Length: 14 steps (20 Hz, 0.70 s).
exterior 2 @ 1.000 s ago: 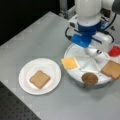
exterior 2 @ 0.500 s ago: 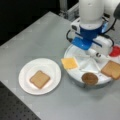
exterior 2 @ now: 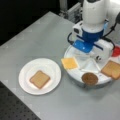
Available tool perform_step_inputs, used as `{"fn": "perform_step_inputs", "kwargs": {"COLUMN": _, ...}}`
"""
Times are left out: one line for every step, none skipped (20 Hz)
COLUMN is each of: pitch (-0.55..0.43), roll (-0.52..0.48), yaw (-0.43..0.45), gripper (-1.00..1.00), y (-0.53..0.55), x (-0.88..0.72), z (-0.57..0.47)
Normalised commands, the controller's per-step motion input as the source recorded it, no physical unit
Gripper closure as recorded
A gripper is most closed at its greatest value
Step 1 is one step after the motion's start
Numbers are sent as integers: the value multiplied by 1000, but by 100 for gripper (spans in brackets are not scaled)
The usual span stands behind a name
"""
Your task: Ingredient selection for cheeseburger or sandwich
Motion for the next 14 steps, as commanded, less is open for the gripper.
{"fn": "perform_step_inputs", "kwargs": {"pitch": -126, "roll": -78, "yaw": -39, "gripper": -100, "y": 81, "x": -42, "z": -143}}
{"fn": "perform_step_inputs", "kwargs": {"pitch": -123, "roll": -86, "yaw": -36, "gripper": -100, "y": 86, "x": -47, "z": -134}}
{"fn": "perform_step_inputs", "kwargs": {"pitch": -122, "roll": -95, "yaw": -33, "gripper": -100, "y": 89, "x": -50, "z": -132}}
{"fn": "perform_step_inputs", "kwargs": {"pitch": -118, "roll": -97, "yaw": -32, "gripper": -100, "y": 91, "x": -54, "z": -127}}
{"fn": "perform_step_inputs", "kwargs": {"pitch": -119, "roll": -98, "yaw": -32, "gripper": -100, "y": 89, "x": -56, "z": -127}}
{"fn": "perform_step_inputs", "kwargs": {"pitch": -120, "roll": -103, "yaw": -32, "gripper": -100, "y": 86, "x": -56, "z": -123}}
{"fn": "perform_step_inputs", "kwargs": {"pitch": -121, "roll": -109, "yaw": -33, "gripper": -100, "y": 87, "x": -57, "z": -123}}
{"fn": "perform_step_inputs", "kwargs": {"pitch": -120, "roll": -113, "yaw": -34, "gripper": -100, "y": 90, "x": -61, "z": -120}}
{"fn": "perform_step_inputs", "kwargs": {"pitch": -118, "roll": -117, "yaw": -33, "gripper": -100, "y": 97, "x": -69, "z": -114}}
{"fn": "perform_step_inputs", "kwargs": {"pitch": -116, "roll": -126, "yaw": -33, "gripper": -100, "y": 102, "x": -70, "z": -111}}
{"fn": "perform_step_inputs", "kwargs": {"pitch": -113, "roll": -131, "yaw": -32, "gripper": -100, "y": 108, "x": -71, "z": -107}}
{"fn": "perform_step_inputs", "kwargs": {"pitch": -112, "roll": -133, "yaw": -28, "gripper": -100, "y": 112, "x": -69, "z": -101}}
{"fn": "perform_step_inputs", "kwargs": {"pitch": -112, "roll": -137, "yaw": -22, "gripper": -100, "y": 115, "x": -69, "z": -104}}
{"fn": "perform_step_inputs", "kwargs": {"pitch": -110, "roll": -142, "yaw": -19, "gripper": -100, "y": 119, "x": -70, "z": -106}}
